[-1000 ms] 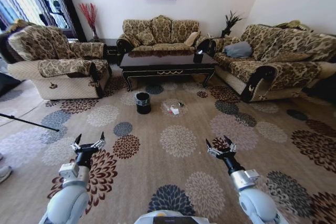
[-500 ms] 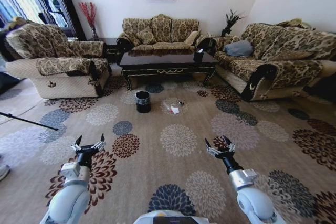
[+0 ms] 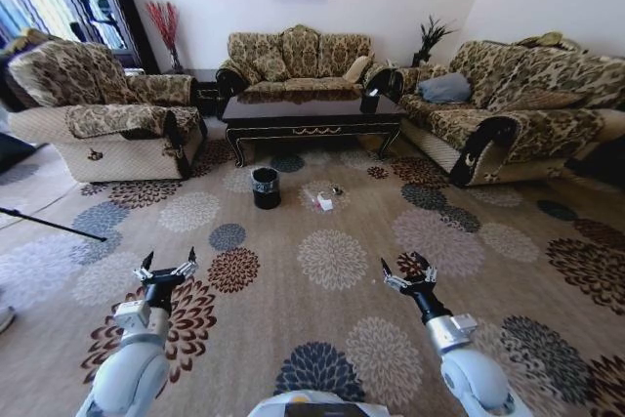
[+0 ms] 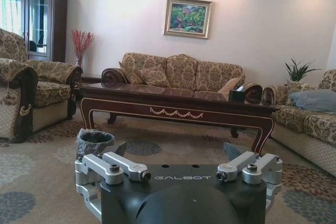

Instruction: Move to the front of the table and pick up the trash from the floor, then place it into the trash bin.

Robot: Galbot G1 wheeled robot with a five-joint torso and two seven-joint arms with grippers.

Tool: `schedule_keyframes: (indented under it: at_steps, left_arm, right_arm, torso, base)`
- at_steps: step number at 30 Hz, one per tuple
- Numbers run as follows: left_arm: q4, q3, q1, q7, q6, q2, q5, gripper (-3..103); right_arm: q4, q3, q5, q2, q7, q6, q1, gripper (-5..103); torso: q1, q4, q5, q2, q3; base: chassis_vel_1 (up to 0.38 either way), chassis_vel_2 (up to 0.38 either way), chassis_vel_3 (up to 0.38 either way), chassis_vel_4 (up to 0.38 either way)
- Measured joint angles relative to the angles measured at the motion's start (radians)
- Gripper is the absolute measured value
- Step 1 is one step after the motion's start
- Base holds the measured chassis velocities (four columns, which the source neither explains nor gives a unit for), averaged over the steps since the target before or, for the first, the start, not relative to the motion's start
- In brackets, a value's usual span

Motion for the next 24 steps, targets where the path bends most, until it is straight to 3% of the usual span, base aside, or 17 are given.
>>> schedule_keyframes:
  at_steps: [24]
  left_arm:
    - [0.008, -0.018, 0.001, 0.009, 0.004, -0.010, -0.020, 100]
  right_arm:
    - [-0.027, -0.018, -0.035, -0.010, -0.008, 0.008, 0.013, 100]
  torso:
    - [-0.042, 0.0000, -0.0001, -0.103, -0.061]
  base:
    - [0.000, 0.000, 0.000, 0.000]
